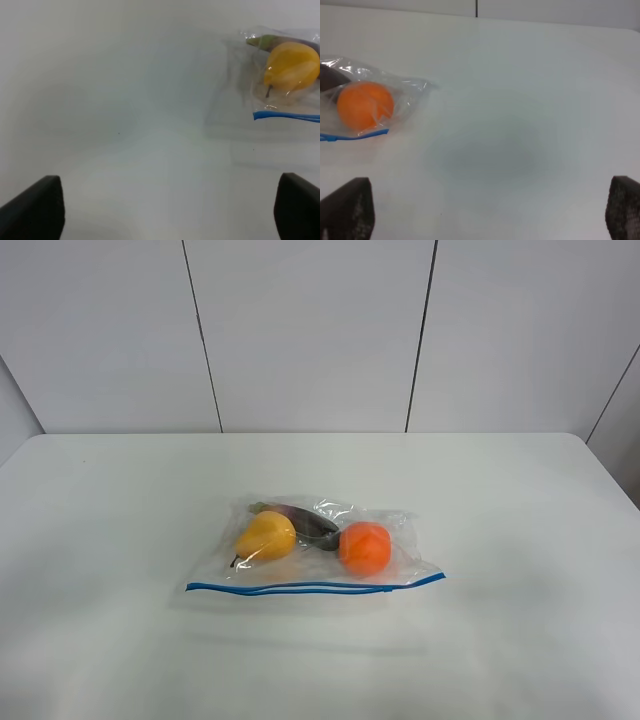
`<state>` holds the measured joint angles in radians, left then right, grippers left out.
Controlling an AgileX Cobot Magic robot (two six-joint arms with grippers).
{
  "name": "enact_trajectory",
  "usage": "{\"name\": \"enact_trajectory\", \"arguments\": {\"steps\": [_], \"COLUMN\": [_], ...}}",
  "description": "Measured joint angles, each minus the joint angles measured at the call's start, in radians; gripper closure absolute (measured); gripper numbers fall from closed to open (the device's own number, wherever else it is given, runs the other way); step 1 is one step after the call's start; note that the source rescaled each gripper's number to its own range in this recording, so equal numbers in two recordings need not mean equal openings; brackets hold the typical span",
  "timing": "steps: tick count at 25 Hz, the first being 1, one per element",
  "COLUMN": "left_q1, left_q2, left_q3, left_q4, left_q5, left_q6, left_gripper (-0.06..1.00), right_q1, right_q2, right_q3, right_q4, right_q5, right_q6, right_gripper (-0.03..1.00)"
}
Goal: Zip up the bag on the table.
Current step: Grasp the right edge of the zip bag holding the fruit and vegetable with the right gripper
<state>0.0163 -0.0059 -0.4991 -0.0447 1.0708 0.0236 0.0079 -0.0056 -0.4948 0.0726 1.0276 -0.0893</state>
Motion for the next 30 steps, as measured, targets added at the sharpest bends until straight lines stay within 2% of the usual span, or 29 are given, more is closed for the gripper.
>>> {"name": "enact_trajectory", "arguments": {"steps": [8, 11, 15, 23, 30], "left_q1": [0.0, 0.0, 0.0, 0.0, 0.0], "left_q2": [0.0, 0.0, 0.0, 0.0, 0.0], "left_q3": [0.0, 0.0, 0.0, 0.0, 0.0], "left_q4": [0.0, 0.0, 0.0, 0.0, 0.0], "left_q5": [0.0, 0.0, 0.0, 0.0, 0.0], "left_q6": [0.0, 0.0, 0.0, 0.0, 0.0], "left_gripper": [-0.02, -0.02, -0.02, -0.02, -0.02], "right_q1": [0.0, 0.0, 0.0, 0.0, 0.0], "right_q2": [0.029, 0.155, 0.429, 1.06, 1.487], "right_q3": [-0.007, -0.06, -0.188, -0.402, -0.426], "right_q4": [0.0, 0.003, 0.039, 0.313, 0.519], "right_q5": [0.001, -0.002, -0.024, -0.027, -0.006], "right_q6": [0.0, 0.0, 0.0, -0.019, -0.172], "right_gripper": [-0.03, -0.03, -0.03, -0.03, -0.03]}}
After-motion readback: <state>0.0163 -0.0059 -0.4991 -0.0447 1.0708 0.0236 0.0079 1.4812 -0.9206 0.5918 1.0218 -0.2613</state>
